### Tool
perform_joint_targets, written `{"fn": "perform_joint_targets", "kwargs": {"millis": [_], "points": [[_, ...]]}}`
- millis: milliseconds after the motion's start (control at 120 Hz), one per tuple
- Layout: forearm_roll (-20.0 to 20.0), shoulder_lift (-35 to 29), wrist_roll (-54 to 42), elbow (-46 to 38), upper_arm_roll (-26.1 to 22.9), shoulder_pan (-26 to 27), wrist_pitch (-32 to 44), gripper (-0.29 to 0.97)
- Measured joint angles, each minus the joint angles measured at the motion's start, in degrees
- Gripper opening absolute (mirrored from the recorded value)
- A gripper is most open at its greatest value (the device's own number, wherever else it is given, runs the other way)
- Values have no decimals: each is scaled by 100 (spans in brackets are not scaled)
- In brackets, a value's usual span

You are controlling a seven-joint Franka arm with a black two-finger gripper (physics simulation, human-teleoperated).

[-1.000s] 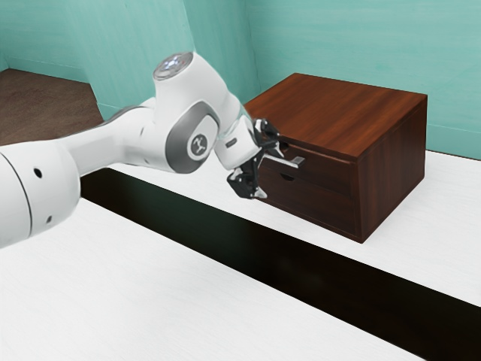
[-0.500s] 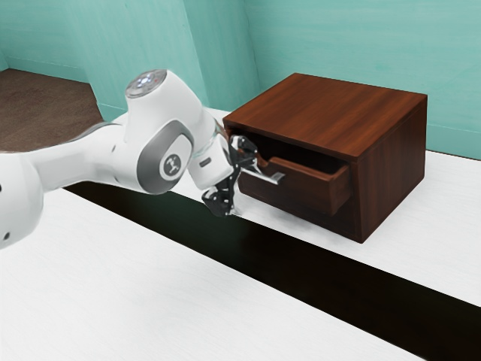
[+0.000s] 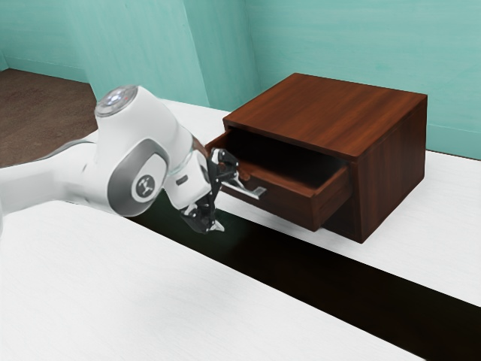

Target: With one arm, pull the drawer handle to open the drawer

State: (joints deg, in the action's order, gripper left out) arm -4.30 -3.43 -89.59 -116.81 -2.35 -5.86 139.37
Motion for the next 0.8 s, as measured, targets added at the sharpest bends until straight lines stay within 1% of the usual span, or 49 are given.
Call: {"fn": "perform_joint_targets", "kwargs": {"millis": [150, 317, 500, 600, 675, 800], "points": [[-23, -249, 8, -293, 0, -3, 101, 68], [-37, -599, 29, -641, 3, 71, 163, 63], [-17, -936, 68, -988, 6, 90, 192, 62], [-2, -1139, 94, -1210, 19, 94, 195, 65], [0, -1241, 118, -1289, 23, 93, 188, 63], [35, -1357, 152, -1405, 212, 108, 172, 62]]}}
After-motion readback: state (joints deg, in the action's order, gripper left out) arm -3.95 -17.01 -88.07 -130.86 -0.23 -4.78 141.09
